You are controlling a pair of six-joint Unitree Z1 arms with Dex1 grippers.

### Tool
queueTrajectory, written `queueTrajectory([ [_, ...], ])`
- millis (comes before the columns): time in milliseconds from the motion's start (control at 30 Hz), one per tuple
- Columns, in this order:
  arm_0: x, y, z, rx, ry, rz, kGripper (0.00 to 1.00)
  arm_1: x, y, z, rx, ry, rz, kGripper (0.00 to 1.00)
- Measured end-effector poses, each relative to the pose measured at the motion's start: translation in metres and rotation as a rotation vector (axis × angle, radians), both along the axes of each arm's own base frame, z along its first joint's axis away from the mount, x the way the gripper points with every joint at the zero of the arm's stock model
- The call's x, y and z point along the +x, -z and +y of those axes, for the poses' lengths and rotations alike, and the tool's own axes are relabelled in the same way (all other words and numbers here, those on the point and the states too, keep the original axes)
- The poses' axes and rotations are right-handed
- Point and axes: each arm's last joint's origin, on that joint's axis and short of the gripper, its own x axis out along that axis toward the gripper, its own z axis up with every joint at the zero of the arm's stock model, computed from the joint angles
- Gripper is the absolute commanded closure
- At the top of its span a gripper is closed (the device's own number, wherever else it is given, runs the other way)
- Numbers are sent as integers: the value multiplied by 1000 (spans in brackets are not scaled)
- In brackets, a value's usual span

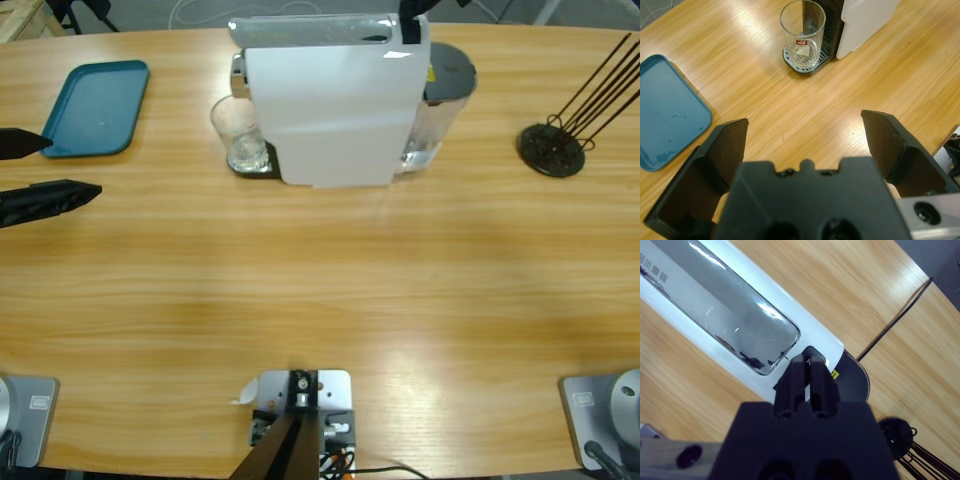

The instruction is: Pour coffee

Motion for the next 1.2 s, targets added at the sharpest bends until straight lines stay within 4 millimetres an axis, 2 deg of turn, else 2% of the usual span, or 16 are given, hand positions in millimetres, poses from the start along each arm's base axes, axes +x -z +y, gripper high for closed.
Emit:
queueTrajectory([
  [300, 0, 0, 0, 1, 0, 1, 9, -10, 3, -7, 13, 5, -12, 1000],
  [333, 0, 0, 0, 1, 0, 1, 9, -10, 2, -7, 16, 6, -13, 909],
  [367, 0, 0, 0, 1, 0, 1, 9, -10, 2, -7, 17, 8, -14, 385],
  [400, 0, 0, 0, 2, 0, 2, 9, -10, 2, -8, 18, 8, -15, 119],
  [433, 0, 0, 0, 2, 0, 2, 9, -11, 1, -8, 19, 8, -17, 32],
  [500, 0, 0, 0, 2, 0, 2, 4, -11, -2, -8, 22, 8, -19, 0],
  [767, 0, 0, 0, 2, 0, 2, 4, -20, -26, -11, 24, -57, 21, 0],
  [1200, 0, 0, 0, 1, 0, 1, 4, -23, -21, -12, 10, -68, 63, 0],
])
